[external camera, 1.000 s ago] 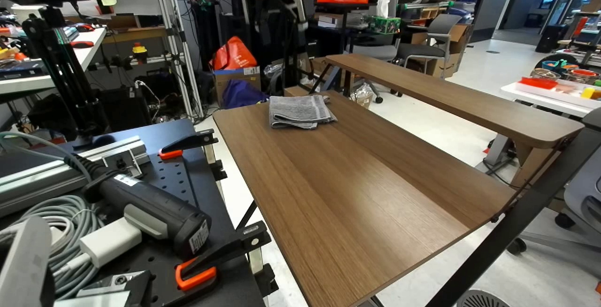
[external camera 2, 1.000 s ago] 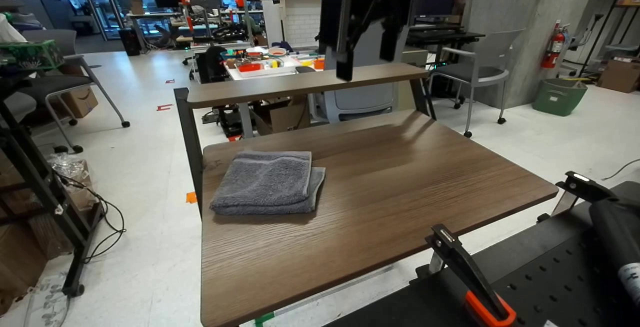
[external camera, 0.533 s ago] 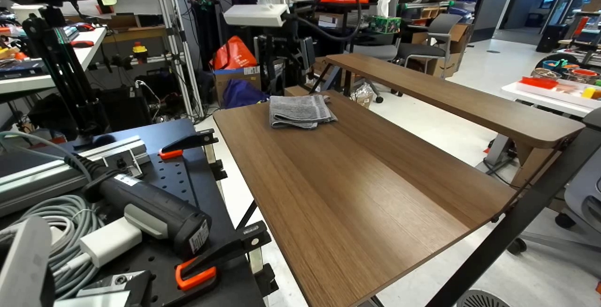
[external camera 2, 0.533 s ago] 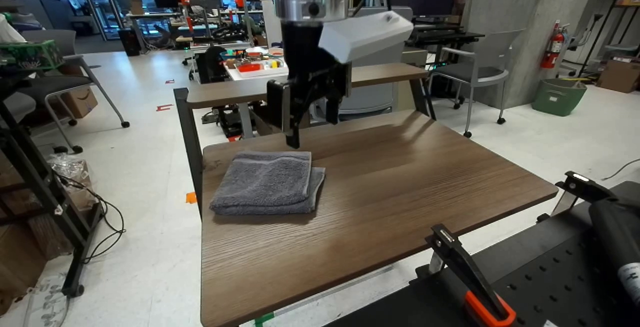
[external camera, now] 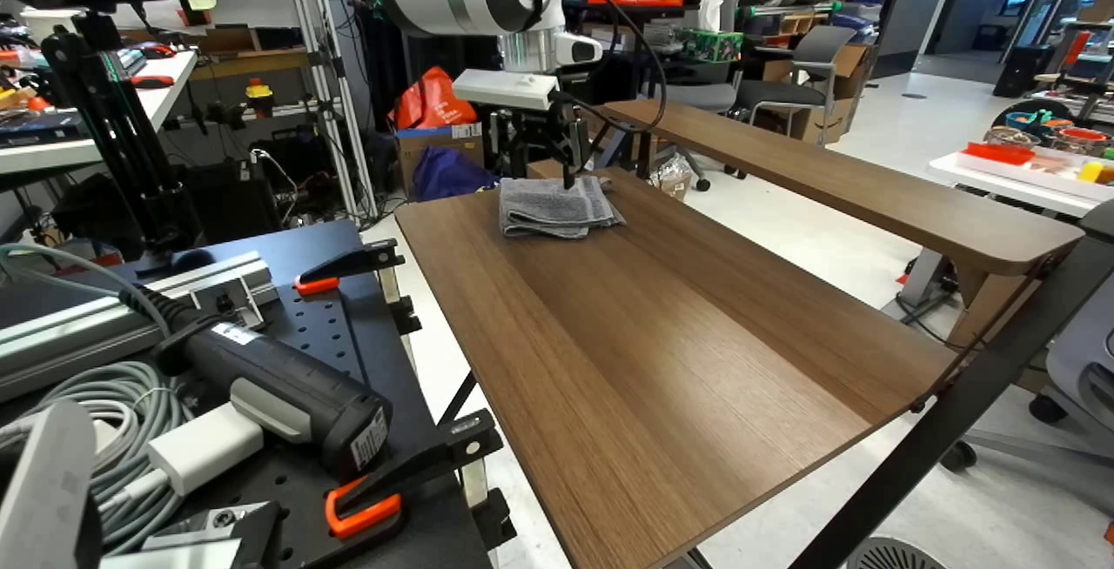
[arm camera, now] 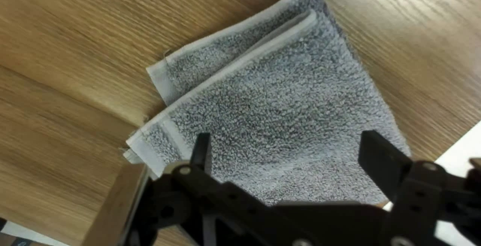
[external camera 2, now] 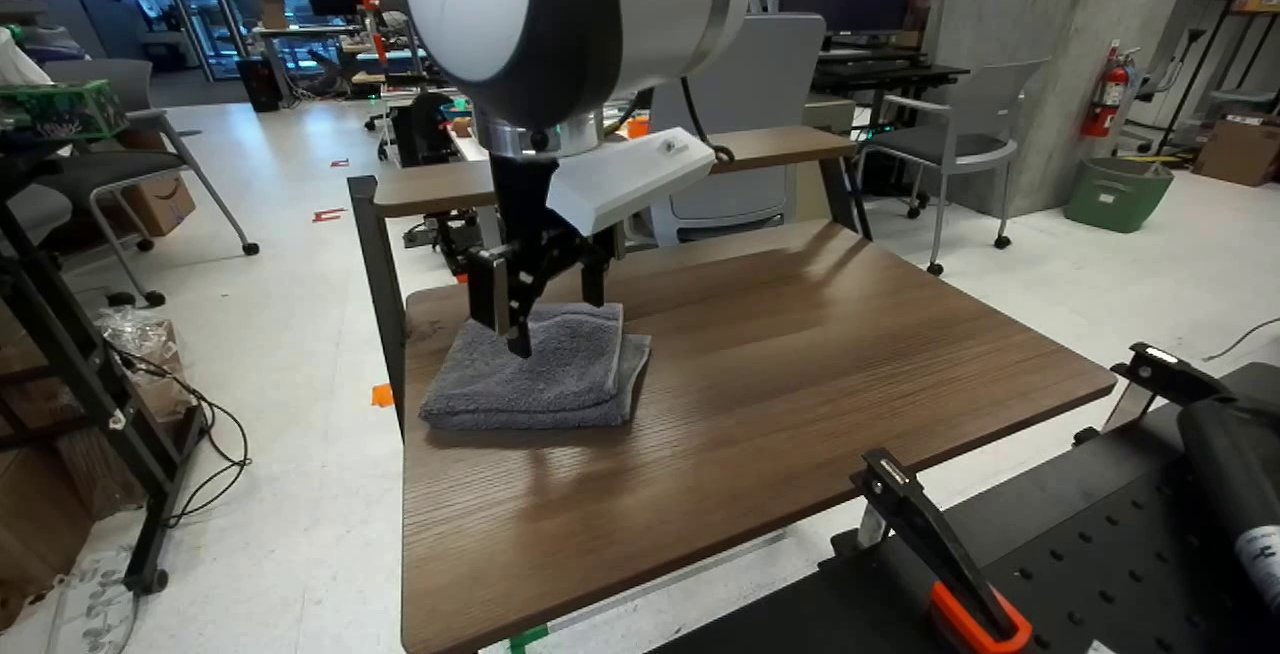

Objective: Move the towel to the right

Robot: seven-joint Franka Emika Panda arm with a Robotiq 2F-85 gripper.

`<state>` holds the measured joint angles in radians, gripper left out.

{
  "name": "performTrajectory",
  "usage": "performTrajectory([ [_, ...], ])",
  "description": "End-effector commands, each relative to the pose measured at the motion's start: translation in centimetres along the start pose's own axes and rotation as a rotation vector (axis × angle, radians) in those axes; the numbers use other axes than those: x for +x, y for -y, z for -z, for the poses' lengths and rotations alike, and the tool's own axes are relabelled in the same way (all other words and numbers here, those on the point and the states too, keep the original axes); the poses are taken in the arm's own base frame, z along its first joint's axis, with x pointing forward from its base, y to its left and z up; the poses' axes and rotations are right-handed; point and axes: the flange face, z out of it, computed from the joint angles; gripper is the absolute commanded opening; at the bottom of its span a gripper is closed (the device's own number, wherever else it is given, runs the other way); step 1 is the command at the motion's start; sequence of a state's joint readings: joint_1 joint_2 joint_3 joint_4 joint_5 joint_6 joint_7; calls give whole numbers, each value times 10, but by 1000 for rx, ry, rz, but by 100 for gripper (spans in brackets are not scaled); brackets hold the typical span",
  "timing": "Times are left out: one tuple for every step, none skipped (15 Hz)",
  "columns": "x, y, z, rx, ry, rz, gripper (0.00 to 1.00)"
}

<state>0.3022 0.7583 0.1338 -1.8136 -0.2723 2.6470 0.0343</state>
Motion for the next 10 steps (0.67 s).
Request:
performTrajectory([
  [22,-2,-22,-3,20,33,100],
  [24,-3,-30,-5,32,34,100],
  [26,-4,-36,-6,45,40,100],
  [27,-5,-41,-5,56,45,100],
  [27,-5,-46,-6,63,49,100],
  [28,-6,-49,-10,68,51,100],
  [28,-8,-52,-12,76,53,100],
  [28,-11,-55,-15,81,51,100],
  [27,-13,-57,-17,87,48,100],
  [25,-15,-58,-18,94,47,100],
])
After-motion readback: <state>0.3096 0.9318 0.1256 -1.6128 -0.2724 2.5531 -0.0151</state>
